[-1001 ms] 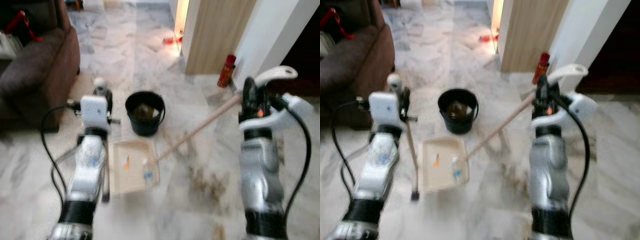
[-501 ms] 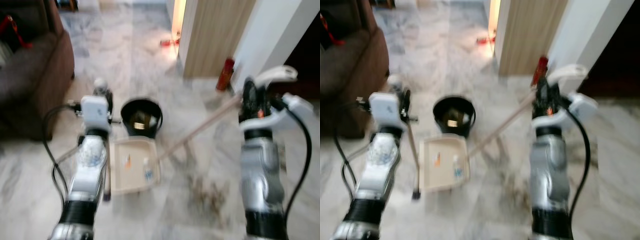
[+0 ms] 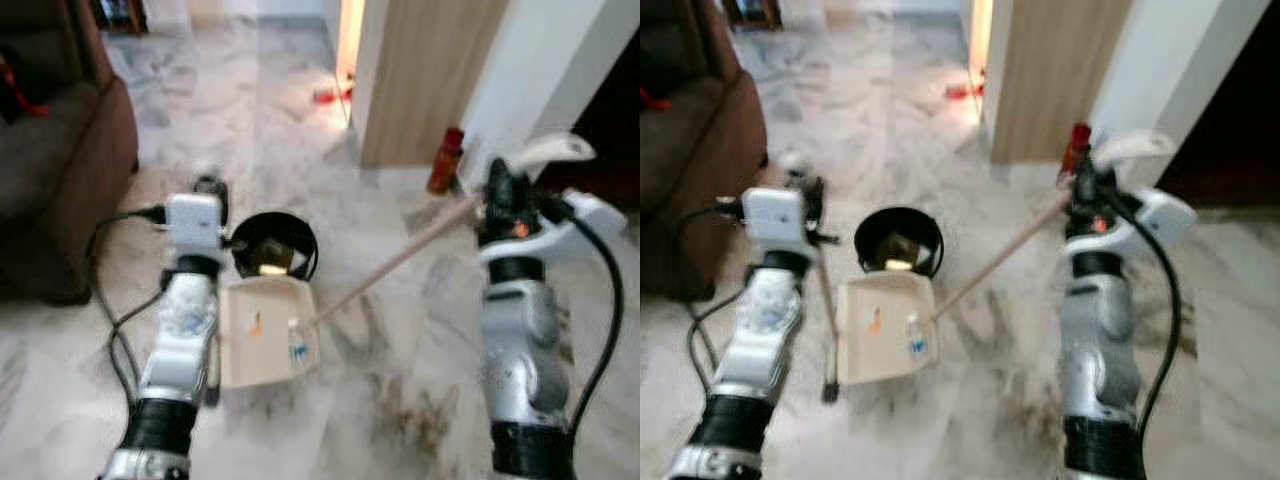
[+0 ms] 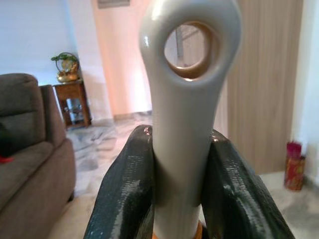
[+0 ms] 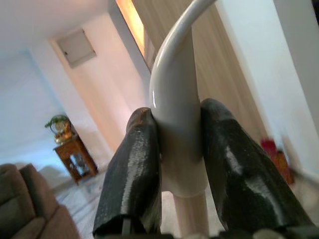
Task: Sweep floor
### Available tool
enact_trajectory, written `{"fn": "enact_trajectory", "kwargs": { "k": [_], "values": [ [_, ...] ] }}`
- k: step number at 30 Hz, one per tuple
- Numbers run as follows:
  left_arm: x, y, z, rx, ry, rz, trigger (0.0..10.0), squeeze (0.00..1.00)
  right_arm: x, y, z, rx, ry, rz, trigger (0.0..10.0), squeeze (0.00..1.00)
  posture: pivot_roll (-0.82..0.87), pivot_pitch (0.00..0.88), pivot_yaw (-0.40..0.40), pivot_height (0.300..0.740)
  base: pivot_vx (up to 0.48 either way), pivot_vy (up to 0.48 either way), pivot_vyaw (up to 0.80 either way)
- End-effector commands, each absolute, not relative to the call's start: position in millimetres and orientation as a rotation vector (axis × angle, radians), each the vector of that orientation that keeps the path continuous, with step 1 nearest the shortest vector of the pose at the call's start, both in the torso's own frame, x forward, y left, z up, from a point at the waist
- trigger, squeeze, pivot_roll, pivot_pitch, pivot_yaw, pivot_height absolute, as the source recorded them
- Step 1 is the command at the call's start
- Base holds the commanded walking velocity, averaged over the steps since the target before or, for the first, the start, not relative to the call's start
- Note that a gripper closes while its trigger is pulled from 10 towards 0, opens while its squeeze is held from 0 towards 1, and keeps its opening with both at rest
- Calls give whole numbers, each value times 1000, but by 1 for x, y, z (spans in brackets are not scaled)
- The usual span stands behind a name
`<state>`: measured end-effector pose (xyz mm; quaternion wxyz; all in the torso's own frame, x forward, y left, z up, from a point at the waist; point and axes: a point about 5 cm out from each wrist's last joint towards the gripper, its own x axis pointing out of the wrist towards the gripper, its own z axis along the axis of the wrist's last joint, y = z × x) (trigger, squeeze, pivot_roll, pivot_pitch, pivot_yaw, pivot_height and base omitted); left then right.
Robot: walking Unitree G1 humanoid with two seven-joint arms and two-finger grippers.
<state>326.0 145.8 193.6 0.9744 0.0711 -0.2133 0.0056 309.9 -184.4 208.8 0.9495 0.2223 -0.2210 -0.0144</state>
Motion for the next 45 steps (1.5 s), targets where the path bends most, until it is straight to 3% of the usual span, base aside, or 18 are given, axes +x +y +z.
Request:
{"fn": "enact_trajectory", "kwargs": {
  "k": [1,9,20,33,45],
  "values": [
    [323,147,207,141,-491,11,10000,0,308,-176,226,501,-527,14,10000,0,93,65,-58,740,334,0,0],
    [323,148,207,138,-493,14,10000,0,308,-176,226,503,-527,13,10000,0,93,74,-58,740,329,0,0],
    [321,146,207,126,-499,14,10000,0,308,-176,226,507,-525,12,10000,0,93,79,-59,740,0,0,0],
    [321,146,208,128,-499,18,10000,0,308,-177,226,506,-522,11,10000,0,92,84,-61,740,0,380,0],
    [322,145,209,143,-498,11,10000,0,308,-176,225,508,-520,12,10000,0,91,87,-62,740,0,0,0]
  ]
}}
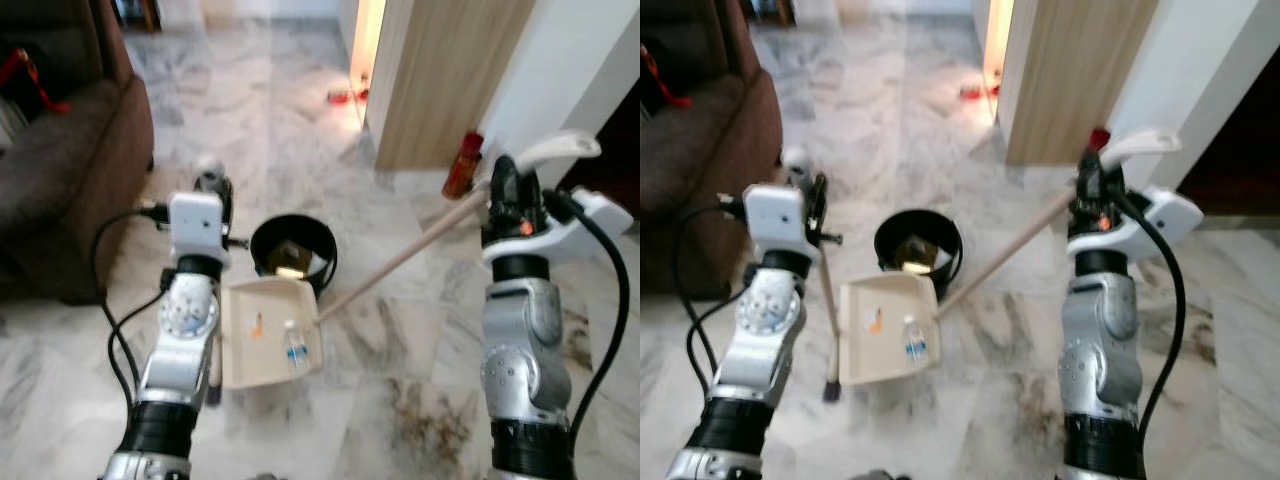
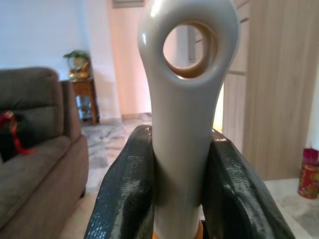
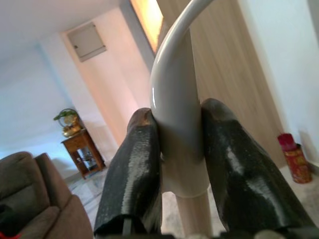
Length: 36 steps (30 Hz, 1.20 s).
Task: Sweep floor
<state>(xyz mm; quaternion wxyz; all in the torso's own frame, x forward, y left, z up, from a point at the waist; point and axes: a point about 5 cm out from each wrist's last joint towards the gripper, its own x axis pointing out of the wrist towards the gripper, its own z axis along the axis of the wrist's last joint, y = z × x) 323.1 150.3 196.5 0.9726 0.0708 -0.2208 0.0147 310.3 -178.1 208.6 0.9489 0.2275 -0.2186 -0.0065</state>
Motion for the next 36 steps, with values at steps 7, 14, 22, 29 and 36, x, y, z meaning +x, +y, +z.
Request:
{"fn": "enact_trajectory", "kwargs": {
  "k": [7,14,22,29,36],
  "values": [
    [323,146,209,152,-496,19,10000,0,308,-176,225,509,-521,13,10000,0,93,86,-61,740,217,0,0],
    [323,148,210,153,-496,31,10000,0,309,-175,225,509,-520,17,10000,0,94,86,-61,740,480,0,0],
    [323,148,210,155,-495,32,10000,0,308,-174,226,498,-523,23,10000,0,95,88,-61,740,480,0,177],
    [323,148,210,156,-495,34,10000,0,308,-174,226,507,-522,23,10000,0,95,87,-61,740,480,0,73],
    [323,148,210,155,-495,33,10000,0,308,-175,228,517,-527,22,10000,0,94,83,-61,740,480,0,0]
  ]
}}
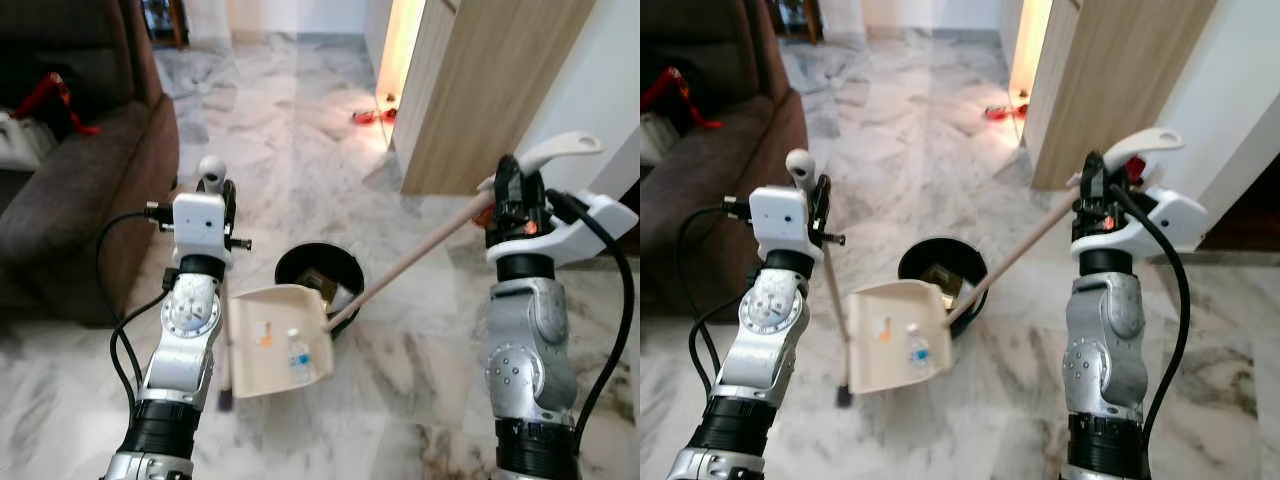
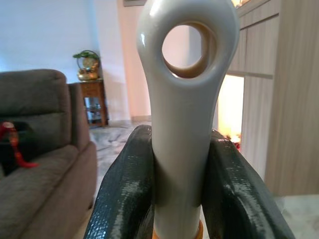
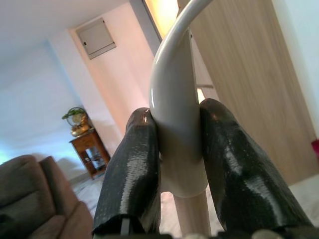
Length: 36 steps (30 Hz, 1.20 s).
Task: Sweep floor
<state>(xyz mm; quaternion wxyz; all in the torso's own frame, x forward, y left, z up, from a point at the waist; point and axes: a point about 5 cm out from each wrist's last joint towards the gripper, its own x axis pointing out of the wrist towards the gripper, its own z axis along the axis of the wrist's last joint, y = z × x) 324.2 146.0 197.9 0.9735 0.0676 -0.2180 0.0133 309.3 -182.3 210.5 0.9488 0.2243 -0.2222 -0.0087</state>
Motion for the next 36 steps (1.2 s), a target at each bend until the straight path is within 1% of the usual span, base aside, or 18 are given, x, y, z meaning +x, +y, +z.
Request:
{"fn": "enact_trajectory", "kwargs": {
  "k": [1,24,36],
  "values": [
    [323,148,210,155,-496,34,10000,0,308,-175,228,521,-528,21,10000,0,94,83,-62,740,480,0,0],
    [322,150,212,157,-507,37,10000,0,309,-173,231,530,-535,37,10000,0,99,84,-63,740,477,0,0],
    [321,151,213,154,-514,36,10000,0,308,-172,235,527,-550,37,10000,0,99,90,-64,740,25,0,0]
  ]
}}
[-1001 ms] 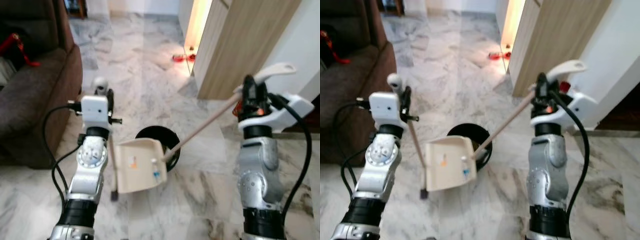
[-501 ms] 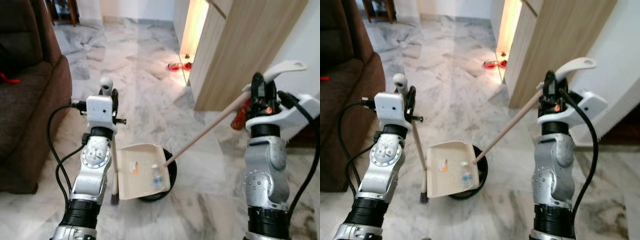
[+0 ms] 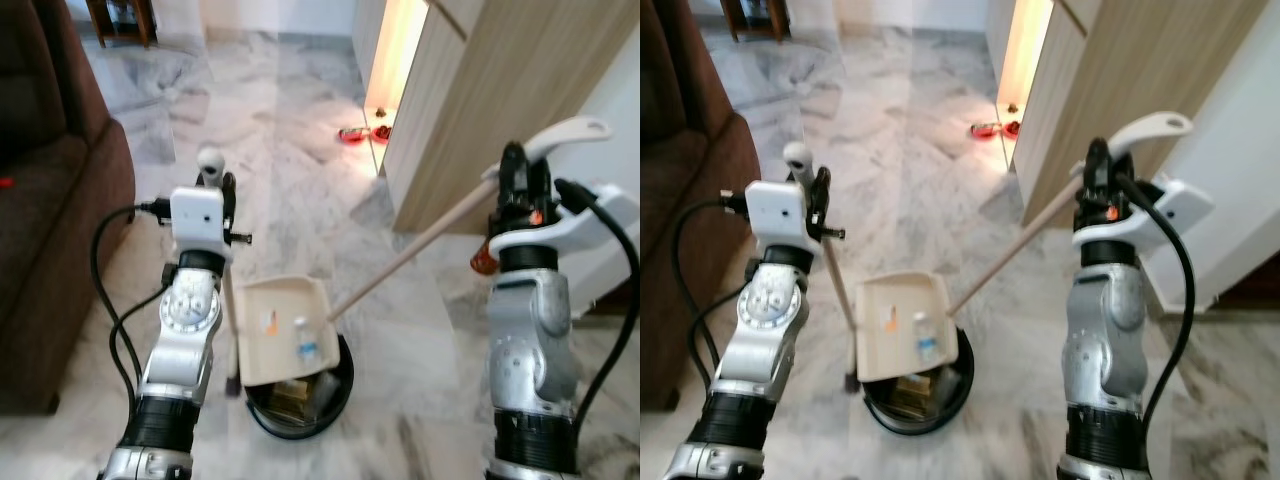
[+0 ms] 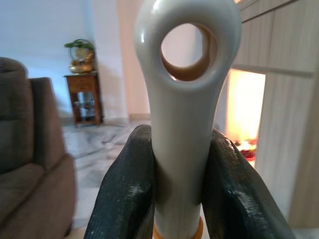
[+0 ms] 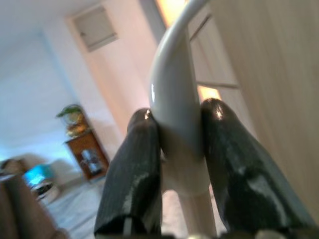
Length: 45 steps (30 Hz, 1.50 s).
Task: Sweep floor
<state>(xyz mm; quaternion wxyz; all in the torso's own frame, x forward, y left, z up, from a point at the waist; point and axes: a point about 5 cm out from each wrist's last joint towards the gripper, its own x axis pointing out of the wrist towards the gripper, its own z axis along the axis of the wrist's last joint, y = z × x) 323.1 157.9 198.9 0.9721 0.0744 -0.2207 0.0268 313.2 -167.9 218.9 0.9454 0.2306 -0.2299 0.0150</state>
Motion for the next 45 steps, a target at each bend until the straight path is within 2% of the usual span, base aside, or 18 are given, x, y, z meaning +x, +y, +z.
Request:
{"fn": "enact_trajectory", "kwargs": {
  "k": [1,12,17,26,45],
  "values": [
    [321,151,213,154,-514,36,10000,0,308,-172,236,515,-557,38,10000,0,99,90,-64,740,0,0,0],
    [320,150,211,152,-511,31,10000,0,301,-162,252,422,-637,92,10000,0,96,90,-64,740,0,0,0],
    [320,148,211,146,-518,22,10000,0,296,-144,261,313,-664,176,10000,0,96,81,-59,740,0,0,0],
    [320,146,212,140,-529,13,10000,0,288,-129,271,206,-730,238,10000,0,96,72,-59,740,0,0,0],
    [319,147,213,139,-533,14,10000,0,281,-114,274,10,-765,286,10000,0,97,95,-64,740,0,0,0]
  ]
}}
